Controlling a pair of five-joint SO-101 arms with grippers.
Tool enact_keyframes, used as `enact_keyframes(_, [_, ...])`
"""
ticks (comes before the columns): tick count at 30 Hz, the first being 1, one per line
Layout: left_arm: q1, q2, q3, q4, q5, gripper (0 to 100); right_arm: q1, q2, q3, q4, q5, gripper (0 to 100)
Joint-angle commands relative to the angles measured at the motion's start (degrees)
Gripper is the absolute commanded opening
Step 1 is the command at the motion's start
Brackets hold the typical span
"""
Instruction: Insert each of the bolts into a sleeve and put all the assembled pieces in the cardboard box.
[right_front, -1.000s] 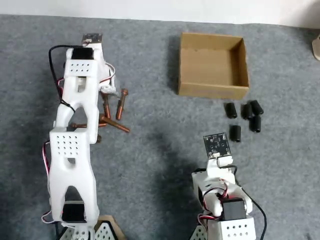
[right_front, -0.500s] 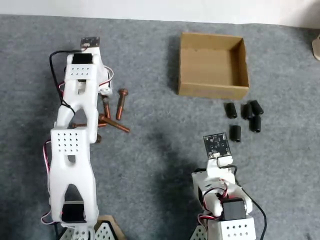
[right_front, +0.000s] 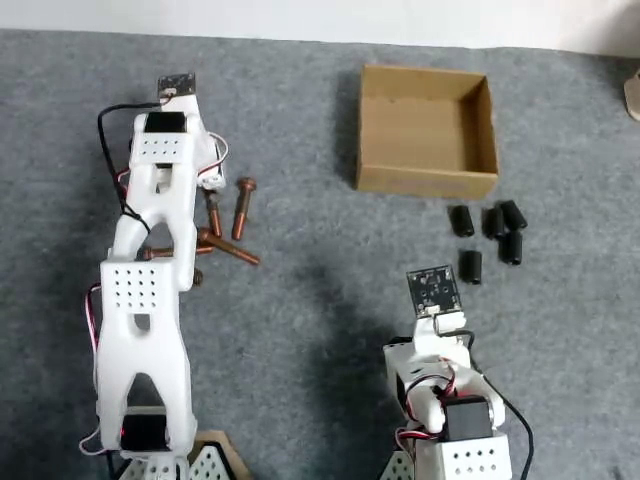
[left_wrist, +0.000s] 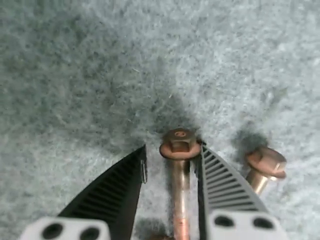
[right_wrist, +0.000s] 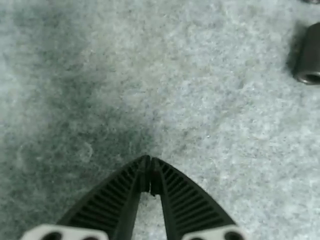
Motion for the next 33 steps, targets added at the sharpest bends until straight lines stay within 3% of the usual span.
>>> enact_keyframes(1, [2.15,1.36,-0.92,-2.11,1.32,16,0.57,-0.57,8.66,0.13,0.35,0.6])
enact_keyframes(7, [2.15,1.71,-0.92,-2.64,0.88,0,0.57,-0.66,8.66,-2.07,0.26,0.5])
enact_keyframes(13, [2.15,1.71,-0.92,-2.64,0.88,2,5.14,-0.4,6.02,-7.69,0.26,0.5])
enact_keyframes(24, [2.24,1.8,-0.92,-2.64,0.88,2,12.53,0.48,-5.32,-6.37,0.26,0.5])
enact_keyframes(28, [2.24,1.8,-0.92,-2.64,0.88,2,12.79,9.89,-8.92,-5.76,0.18,0.5])
enact_keyframes(33, [2.24,1.8,-0.92,-2.64,0.88,2,17.8,31.96,-23.08,-6.81,0.35,0.5])
